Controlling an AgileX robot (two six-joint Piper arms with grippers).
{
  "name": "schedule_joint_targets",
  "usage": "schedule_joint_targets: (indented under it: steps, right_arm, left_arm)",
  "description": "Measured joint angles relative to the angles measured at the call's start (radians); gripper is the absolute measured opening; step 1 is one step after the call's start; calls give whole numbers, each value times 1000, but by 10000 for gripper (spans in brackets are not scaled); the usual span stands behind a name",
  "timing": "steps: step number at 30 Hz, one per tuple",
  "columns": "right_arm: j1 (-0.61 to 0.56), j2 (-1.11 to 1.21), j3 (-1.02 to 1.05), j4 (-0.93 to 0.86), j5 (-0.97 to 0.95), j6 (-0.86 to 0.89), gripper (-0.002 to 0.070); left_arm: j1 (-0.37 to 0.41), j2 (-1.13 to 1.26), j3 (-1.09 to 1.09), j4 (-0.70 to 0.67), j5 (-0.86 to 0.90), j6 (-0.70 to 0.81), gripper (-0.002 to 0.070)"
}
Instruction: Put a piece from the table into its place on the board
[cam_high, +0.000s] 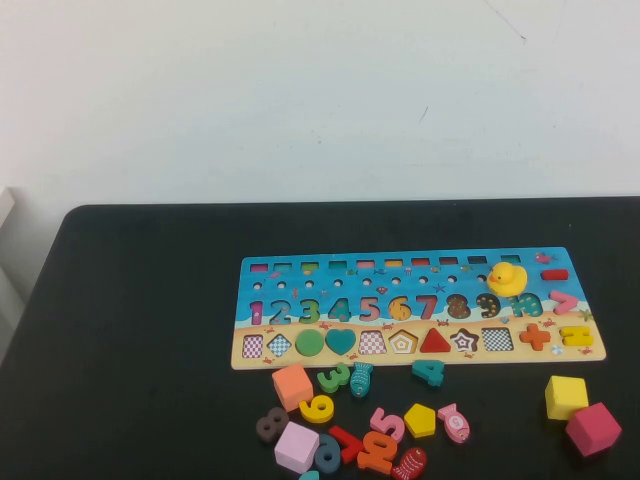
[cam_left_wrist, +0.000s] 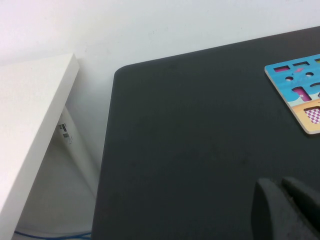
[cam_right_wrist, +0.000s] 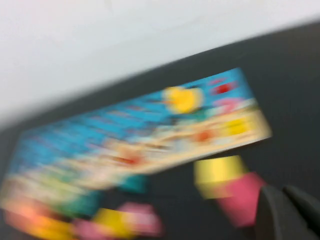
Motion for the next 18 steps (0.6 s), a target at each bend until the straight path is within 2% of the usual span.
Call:
schedule_joint_targets:
  steps: [3,6,13,18]
  right_arm:
    - [0,0,0,282,2,116,19]
    - [0,0,0,453,-3,160,19]
    - [0,0,2,521,-145,158,19]
    - [0,2,2,534,-152,24,19]
  left_arm:
    - [0,0,0,0,0,0,-1]
    - [0,0,0,0,0,0,-1]
    - [0,0,0,0,0,0,-1]
    - [0,0,0,0,0,0,-1]
